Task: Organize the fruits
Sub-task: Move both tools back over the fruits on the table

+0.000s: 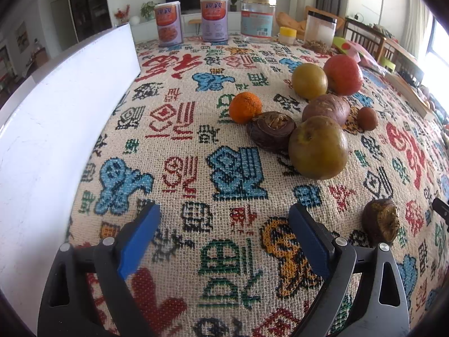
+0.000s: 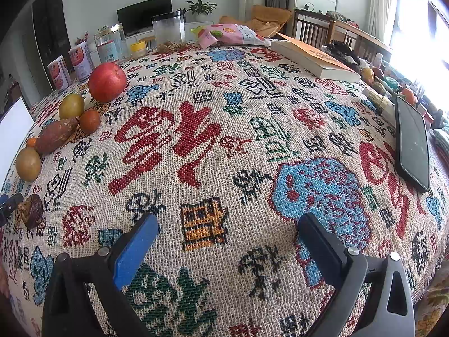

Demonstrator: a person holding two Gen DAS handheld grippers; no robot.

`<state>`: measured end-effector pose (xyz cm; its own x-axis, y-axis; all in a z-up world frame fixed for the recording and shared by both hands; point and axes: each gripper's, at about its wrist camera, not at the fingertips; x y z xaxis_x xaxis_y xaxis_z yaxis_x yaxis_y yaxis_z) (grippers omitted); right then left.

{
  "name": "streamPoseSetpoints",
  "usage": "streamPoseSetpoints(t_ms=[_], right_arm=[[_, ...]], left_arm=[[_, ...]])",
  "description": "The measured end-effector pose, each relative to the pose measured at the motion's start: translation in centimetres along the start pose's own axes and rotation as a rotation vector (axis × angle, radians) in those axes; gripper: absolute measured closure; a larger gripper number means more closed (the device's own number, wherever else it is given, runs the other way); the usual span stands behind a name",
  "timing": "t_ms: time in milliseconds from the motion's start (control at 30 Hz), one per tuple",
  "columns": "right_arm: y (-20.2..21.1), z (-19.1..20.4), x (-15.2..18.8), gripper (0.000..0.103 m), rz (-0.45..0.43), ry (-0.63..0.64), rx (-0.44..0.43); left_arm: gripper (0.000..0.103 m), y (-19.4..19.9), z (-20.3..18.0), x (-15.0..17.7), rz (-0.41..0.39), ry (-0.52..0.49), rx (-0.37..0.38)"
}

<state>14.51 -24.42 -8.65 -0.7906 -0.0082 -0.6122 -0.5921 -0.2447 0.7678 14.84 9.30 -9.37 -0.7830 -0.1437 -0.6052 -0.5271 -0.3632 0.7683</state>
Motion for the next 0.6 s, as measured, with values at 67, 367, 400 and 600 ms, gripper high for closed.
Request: streamPoseSetpoints(t_ms=[67,367,400,600], right_arm=[[0.01,0.01,-0.01,0.003,0.0,0.0,-0.001],[-0.09,0.04,-0.03,0.002,0.004,0.002,-0.003],[-0.09,0.04,-0.03,0.002,0.004,0.002,-0.003],[-0.1,0.04,-0.01,0.001,0.004,0.002,-0.003]], left_arm=[[0.008,-0.02,-0.01,-0.01,0.0,0.0,0.0],[0.008,0.01,0.02,0.01,-0.001,0.0,-0.001],[0.008,0.02,0.02,0.01,-0.001,0.0,-0.001],[0.008,0.02,0.02,0.02,-0.001,0.0,-0.001]])
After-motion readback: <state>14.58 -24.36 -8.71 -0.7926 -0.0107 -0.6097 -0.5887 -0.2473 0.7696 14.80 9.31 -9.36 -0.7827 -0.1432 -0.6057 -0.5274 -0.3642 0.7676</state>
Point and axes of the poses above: each gripper's, at about its wrist camera, not at the fingertips, and y roughly against the way its jaws point, z to its left, x to its underside, and after that the axes turned 15 degrees about -x, right-handed
